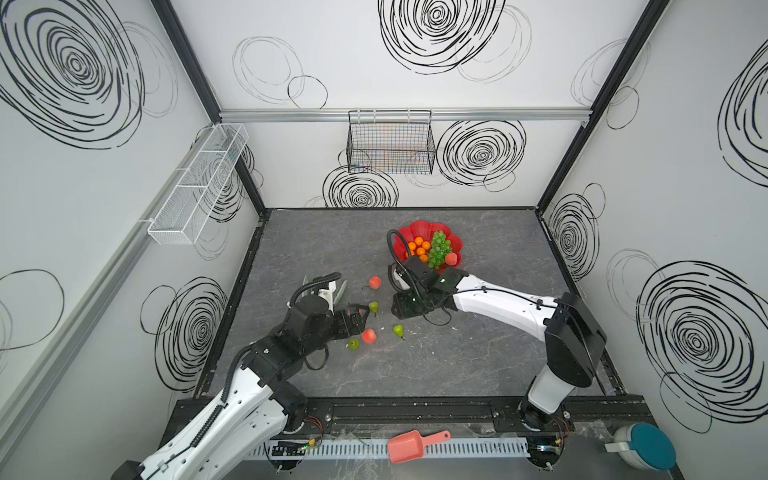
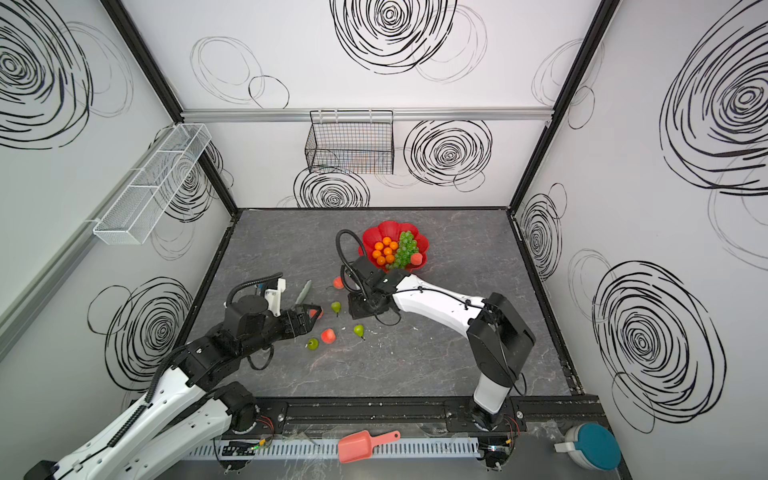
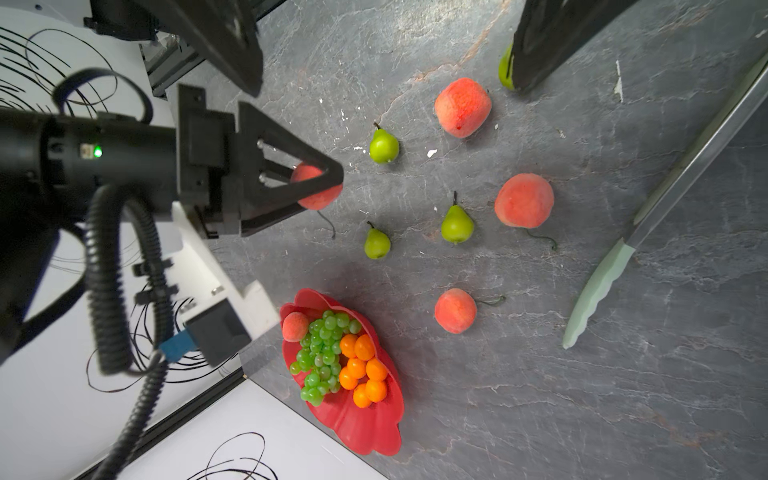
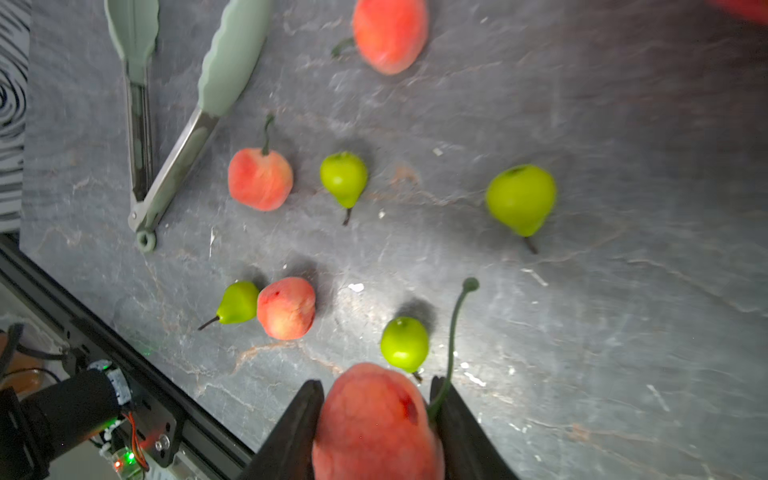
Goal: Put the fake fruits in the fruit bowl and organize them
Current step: 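Carry the peach with the right gripper over the red bowl, then lower the peach into the bowl beside the other peach and open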
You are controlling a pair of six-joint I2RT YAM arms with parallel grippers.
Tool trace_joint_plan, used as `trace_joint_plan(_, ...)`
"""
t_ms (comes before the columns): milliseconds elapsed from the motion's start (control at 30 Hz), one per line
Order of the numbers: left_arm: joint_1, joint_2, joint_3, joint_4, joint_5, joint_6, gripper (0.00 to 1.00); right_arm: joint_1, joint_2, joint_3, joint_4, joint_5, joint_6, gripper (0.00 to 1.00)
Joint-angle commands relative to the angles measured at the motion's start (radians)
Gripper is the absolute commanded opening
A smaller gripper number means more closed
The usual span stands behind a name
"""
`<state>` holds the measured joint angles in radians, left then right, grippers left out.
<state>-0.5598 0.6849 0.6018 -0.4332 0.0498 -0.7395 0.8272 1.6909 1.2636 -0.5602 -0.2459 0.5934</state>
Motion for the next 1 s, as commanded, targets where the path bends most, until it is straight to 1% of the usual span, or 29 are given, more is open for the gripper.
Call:
trace_joint_plan(0, 0.005, 0.051, 0.043, 0.123, 0.007, 0.033, 0.96, -0.073, -0.047, -0.03, -0.03, -0.002, -0.049, 0.43)
trace_joint_plan(167, -0.006, 0.153, 0.066, 0.204, 0.023, 0.044, 0.96, -0.188, -0.082, -0.059, -0.037, -0.011, -0.096, 0.43)
trace_joint_plan(467, -0.062, 0.331, 0.129, 0.334, 0.025, 0.036, 0.96, -0.364, -0.109, -0.081, -0.035, -0.01, -0.172, 0.43)
trace_joint_plan(600, -0.081, 0.402, 0.155, 0.395, 0.035, 0.027, 0.96, -0.4, -0.084, -0.046, -0.046, 0.028, -0.194, 0.43)
trace_joint_plan(733, -0.083, 0.479, 0.18, 0.458, 0.074, 0.015, 0.96, -0.416, -0.038, 0.011, -0.065, 0.08, -0.218, 0.43)
trace_joint_plan(967, -0.059, 0.59, 0.22, 0.562, 0.158, -0.018, 0.96, -0.422, 0.068, 0.122, -0.114, 0.158, -0.255, 0.43)
